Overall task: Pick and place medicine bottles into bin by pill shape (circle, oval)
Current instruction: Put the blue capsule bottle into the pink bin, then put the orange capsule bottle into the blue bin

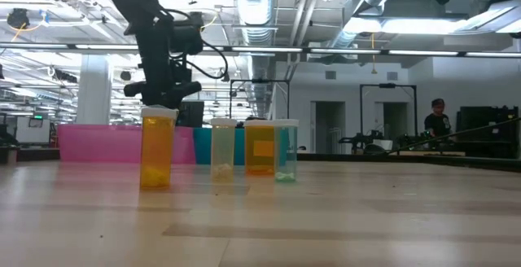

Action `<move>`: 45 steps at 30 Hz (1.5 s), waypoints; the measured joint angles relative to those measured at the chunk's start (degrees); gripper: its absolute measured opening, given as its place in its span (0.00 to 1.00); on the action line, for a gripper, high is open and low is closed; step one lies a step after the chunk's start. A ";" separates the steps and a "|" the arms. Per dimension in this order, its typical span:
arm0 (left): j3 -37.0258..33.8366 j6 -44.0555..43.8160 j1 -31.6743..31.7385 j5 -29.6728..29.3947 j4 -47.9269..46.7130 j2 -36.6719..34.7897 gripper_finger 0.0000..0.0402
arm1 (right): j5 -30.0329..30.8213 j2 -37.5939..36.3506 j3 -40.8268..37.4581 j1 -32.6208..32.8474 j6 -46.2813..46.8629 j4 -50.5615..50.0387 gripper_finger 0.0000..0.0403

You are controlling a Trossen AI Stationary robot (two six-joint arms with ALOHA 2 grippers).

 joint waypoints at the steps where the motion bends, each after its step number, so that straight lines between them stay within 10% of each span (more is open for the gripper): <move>1: 0.00 0.13 0.25 -0.08 0.03 0.00 0.27 | 0.00 0.02 0.00 0.00 0.00 -0.02 0.69; 22: 0.07 -0.58 0.79 1.96 1.99 4.11 0.29 | -0.10 0.02 0.00 0.00 -0.87 -0.02 0.69; 45: 7.52 3.09 0.46 1.92 -6.28 4.09 0.63 | -0.51 0.02 0.00 0.00 -1.05 0.00 0.69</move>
